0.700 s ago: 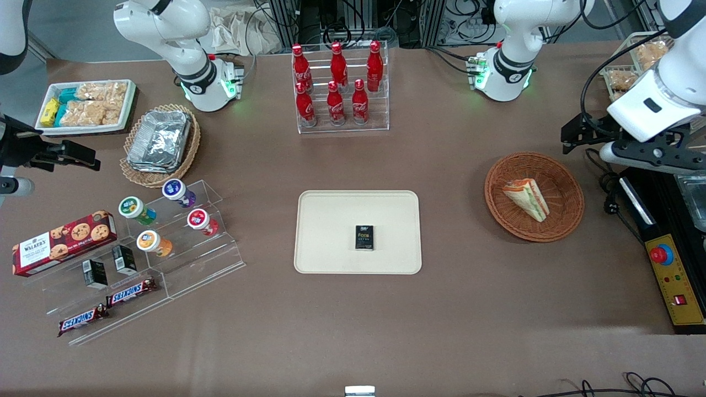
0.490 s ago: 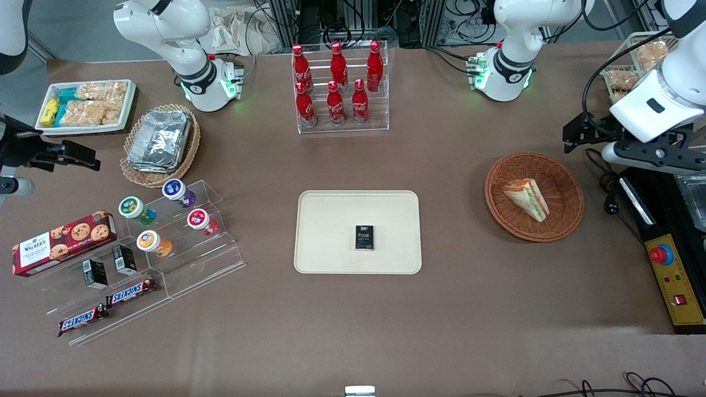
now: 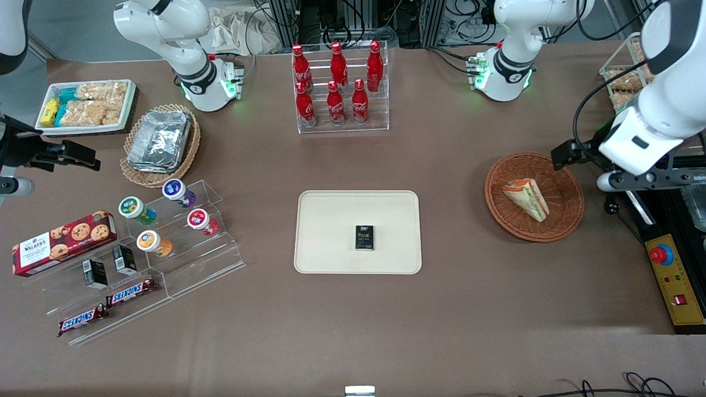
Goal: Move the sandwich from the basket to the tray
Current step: 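Lower the open left gripper over the sandwich in the wicker basket, then close the left gripper on the wrapped sandwich and lift it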
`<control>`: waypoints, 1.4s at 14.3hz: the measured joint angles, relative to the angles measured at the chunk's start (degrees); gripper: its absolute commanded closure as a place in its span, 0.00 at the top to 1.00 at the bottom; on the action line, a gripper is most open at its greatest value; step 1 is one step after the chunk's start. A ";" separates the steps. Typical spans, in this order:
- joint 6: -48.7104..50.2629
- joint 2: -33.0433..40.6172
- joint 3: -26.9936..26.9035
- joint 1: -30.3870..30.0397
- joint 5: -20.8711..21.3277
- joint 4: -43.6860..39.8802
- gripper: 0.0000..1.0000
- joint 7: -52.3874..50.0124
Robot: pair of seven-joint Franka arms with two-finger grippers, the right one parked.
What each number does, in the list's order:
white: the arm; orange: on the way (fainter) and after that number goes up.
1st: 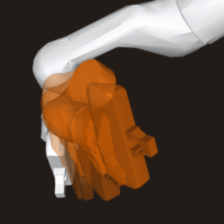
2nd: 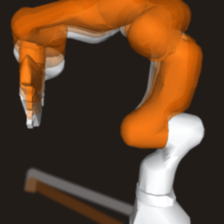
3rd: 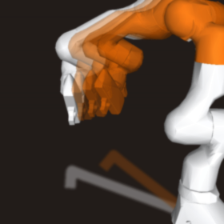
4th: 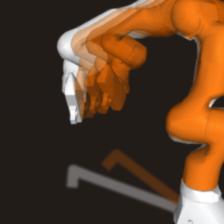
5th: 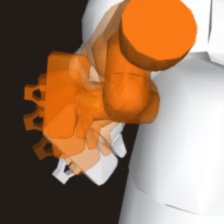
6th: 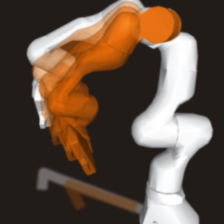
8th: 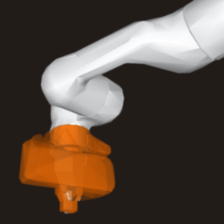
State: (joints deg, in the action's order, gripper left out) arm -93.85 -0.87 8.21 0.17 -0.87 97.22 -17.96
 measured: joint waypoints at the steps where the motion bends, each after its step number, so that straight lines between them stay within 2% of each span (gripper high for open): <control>1: -4.14 0.99 0.01 0.19 0.05 4.15 1.00 -4.86; 5: -21.73 6.83 -0.20 0.11 0.18 24.29 1.00 -14.24; 12: -42.78 8.39 -0.91 -4.70 1.61 44.62 1.00 -18.86; 15: -50.95 5.62 -0.72 -4.83 1.61 49.16 1.00 -24.31; 19: -56.00 0.11 -0.34 -3.67 1.61 49.43 1.00 -28.15; 20: -57.00 -1.01 -0.34 -3.51 1.61 49.51 0.91 -28.19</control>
State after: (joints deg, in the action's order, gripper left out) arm -150.85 -1.88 7.87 -3.35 0.74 146.73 -46.15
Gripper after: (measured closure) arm 0.000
